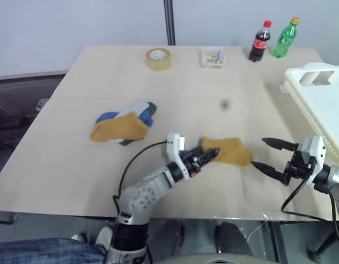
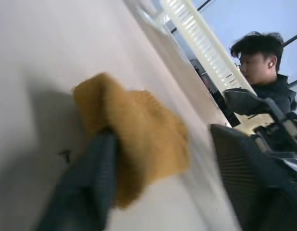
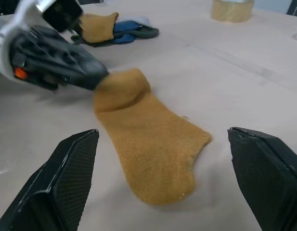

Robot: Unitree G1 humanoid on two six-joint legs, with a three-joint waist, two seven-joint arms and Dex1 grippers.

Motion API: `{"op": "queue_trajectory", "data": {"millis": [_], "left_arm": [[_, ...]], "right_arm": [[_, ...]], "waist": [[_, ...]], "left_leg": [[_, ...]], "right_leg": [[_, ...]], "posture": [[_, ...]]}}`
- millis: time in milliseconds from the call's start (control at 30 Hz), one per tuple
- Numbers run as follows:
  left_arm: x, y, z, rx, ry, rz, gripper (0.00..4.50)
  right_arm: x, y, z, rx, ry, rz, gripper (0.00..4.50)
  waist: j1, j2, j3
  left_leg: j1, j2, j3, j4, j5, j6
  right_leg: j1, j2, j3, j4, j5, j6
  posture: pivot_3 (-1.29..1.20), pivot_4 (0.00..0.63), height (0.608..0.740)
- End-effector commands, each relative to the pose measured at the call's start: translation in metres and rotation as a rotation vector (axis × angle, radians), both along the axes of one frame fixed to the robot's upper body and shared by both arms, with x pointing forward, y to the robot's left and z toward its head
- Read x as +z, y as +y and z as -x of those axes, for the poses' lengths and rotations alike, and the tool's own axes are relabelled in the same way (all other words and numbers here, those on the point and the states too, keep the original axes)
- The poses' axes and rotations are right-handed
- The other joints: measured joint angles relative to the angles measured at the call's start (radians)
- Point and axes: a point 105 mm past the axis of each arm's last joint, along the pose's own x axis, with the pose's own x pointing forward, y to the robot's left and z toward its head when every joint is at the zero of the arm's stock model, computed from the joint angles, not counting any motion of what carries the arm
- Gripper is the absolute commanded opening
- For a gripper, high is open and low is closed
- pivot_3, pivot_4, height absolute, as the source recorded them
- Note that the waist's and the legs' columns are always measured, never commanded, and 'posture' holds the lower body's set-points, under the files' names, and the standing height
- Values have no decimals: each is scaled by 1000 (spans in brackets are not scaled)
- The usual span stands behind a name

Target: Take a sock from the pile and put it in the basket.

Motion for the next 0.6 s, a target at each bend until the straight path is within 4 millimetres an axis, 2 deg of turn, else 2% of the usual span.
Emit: {"op": "queue_trajectory", "data": {"millis": [33, 167, 367, 500, 600], "left_arm": [[15, 14, 5, 35, -63, -17, 4446], [17, 31, 10, 78, -70, -47, 4446], [30, 40, 31, 20, -141, -37, 4446], [38, 62, 26, 79, -260, -130, 4446], [47, 88, 4, 217, -379, -223, 4446]], "right_arm": [[1, 2, 2, 28, -25, 31, 4500], [3, 4, -3, 34, -38, 24, 4500], [5, 9, -8, 51, -53, 24, 4500], [6, 6, -6, 61, -48, 32, 4500], [10, 5, -4, 76, -50, 24, 4500]], "waist": [[1, 0, 0], [1, 0, 0], [1, 0, 0], [1, 1, 0], [1, 1, 0]], "left_leg": [[0, 0, 0, 0, 0, 0], [0, 0, 0, 0, 0, 0], [0, 0, 0, -1, 0, 0], [0, 0, 0, -1, 0, 0], [0, 0, 0, -1, 0, 0]], "right_leg": [[0, 0, 0, 0, 0, 0], [0, 0, 0, 0, 0, 0], [0, 0, 0, 0, 0, 0], [0, 0, 0, -1, 0, 0], [0, 0, 0, -1, 0, 0]], "posture": [[0, 150, 740], [0, 150, 740], [0, 150, 740], [0, 150, 740], [0, 150, 740]]}}
